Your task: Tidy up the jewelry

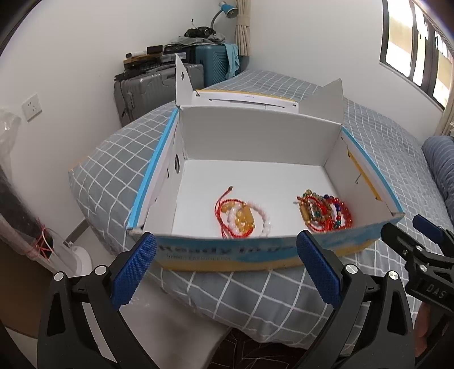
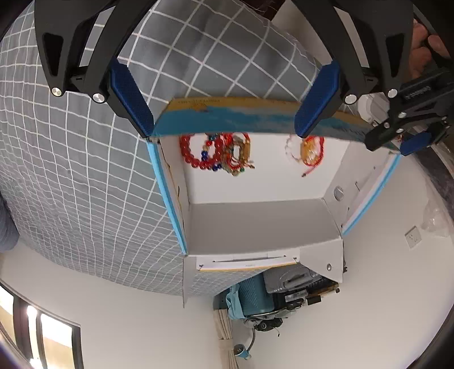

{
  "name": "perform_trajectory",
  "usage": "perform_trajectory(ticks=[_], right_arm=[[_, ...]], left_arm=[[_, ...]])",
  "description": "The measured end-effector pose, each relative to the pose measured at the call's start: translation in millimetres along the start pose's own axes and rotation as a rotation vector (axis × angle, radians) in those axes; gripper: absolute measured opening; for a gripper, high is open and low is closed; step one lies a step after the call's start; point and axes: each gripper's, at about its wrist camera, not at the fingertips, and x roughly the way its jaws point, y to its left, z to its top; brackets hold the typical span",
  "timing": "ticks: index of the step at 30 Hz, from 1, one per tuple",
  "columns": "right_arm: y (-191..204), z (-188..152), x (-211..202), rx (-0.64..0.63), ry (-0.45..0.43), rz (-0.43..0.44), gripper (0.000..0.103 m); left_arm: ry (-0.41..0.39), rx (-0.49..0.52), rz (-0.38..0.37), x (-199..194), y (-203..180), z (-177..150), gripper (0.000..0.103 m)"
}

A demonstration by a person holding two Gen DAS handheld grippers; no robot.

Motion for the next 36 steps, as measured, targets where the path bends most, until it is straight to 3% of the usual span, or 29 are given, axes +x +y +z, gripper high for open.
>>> perform_trajectory(ticks=[17, 36], right_arm=[[3, -8, 10, -0.018, 0.024, -0.022, 0.095], [4, 1, 12, -0.035, 0.019, -0.048, 0.095]], left_arm=[[0.034, 0.021, -0.015, 9, -3, -8, 0.097], [0.037, 0.031, 0.021, 10, -6, -7, 0.097]])
